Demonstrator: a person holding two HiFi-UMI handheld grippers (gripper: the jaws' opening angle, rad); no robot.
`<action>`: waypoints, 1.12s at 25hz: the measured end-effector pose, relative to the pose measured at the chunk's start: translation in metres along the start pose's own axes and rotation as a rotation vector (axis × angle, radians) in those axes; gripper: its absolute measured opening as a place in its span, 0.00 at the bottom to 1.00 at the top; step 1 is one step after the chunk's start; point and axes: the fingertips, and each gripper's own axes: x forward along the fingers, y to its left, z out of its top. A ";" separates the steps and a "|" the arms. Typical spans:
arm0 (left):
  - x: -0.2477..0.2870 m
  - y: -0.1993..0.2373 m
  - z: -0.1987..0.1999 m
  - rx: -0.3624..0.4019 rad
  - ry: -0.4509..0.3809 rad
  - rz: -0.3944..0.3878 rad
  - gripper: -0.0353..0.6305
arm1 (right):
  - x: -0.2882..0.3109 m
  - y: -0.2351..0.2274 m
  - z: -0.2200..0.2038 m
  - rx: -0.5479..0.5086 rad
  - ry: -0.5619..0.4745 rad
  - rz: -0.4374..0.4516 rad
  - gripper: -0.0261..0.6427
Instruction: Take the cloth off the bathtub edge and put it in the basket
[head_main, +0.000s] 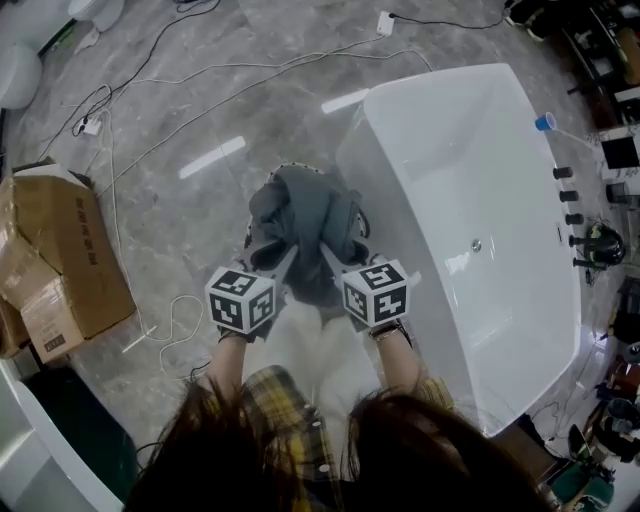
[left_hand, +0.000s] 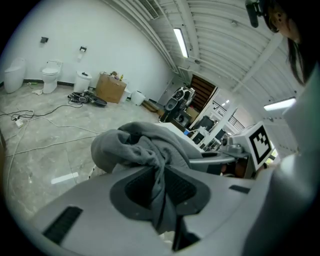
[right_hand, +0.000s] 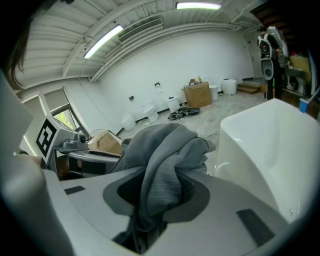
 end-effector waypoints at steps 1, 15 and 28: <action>0.006 0.004 -0.007 -0.002 0.012 0.001 0.17 | 0.006 -0.004 -0.007 0.000 0.011 -0.001 0.20; 0.077 0.070 -0.087 -0.032 0.144 0.037 0.17 | 0.092 -0.058 -0.091 0.004 0.145 -0.025 0.21; 0.128 0.115 -0.134 -0.054 0.290 0.103 0.17 | 0.148 -0.094 -0.140 -0.009 0.298 -0.079 0.21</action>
